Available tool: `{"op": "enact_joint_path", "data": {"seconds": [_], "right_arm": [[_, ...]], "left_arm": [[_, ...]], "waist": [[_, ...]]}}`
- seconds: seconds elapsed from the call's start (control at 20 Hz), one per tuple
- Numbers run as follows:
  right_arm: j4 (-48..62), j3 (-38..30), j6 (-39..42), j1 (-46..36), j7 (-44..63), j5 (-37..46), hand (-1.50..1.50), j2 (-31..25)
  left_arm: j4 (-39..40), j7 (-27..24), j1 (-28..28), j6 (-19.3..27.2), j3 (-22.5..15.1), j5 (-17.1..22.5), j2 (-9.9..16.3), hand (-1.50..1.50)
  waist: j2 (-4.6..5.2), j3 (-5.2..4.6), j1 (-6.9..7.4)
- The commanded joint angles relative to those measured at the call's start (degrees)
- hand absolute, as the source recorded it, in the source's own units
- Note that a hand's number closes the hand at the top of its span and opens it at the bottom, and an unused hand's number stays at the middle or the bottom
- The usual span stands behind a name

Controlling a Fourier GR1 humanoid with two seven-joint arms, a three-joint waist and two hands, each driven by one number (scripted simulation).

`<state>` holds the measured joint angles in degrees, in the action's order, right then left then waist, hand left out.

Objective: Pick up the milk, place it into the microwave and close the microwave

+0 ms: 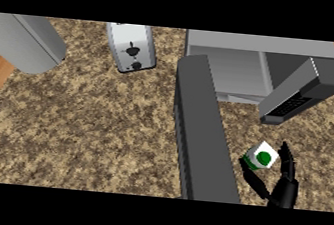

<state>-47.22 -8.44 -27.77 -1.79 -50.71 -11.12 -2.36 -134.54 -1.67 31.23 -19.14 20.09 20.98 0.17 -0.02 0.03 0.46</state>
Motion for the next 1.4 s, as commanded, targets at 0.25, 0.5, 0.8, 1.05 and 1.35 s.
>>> {"op": "enact_joint_path", "data": {"seconds": [0.25,0.5,0.8,1.05,1.35], "right_arm": [[8.2,-1.2,-1.8,-6.7,-8.4,3.2,1.5,-2.1],[14.3,-2.5,5.0,-12.3,-11.7,2.8,1.5,-3.7],[15.4,6.4,26.2,-19.3,-7.7,7.2,1.5,-11.5],[19.8,7.8,36.8,-23.2,-10.6,7.6,1.5,-13.6],[11.1,10.3,37.9,-21.0,-7.5,7.9,1.5,-10.2]], "left_arm": [[1.8,-1.7,0.3,-2.0,1.2,0.9,0.5,-1.5],[0.9,-3.1,2.7,-2.0,0.2,0.7,-0.1,-1.5],[-0.6,-1.4,1.6,-3.0,1.0,3.7,1.2,-1.5],[0.1,-0.8,-0.3,-1.7,0.2,0.8,0.1,-1.5],[0.8,-2.0,2.8,-3.2,2.4,2.6,-0.1,-1.5]], "waist": [[0.01,-0.02,-0.05],[0.1,0.04,0.48],[0.5,0.21,2.57],[0.51,0.15,1.18],[-0.19,-0.06,-0.08]]}}
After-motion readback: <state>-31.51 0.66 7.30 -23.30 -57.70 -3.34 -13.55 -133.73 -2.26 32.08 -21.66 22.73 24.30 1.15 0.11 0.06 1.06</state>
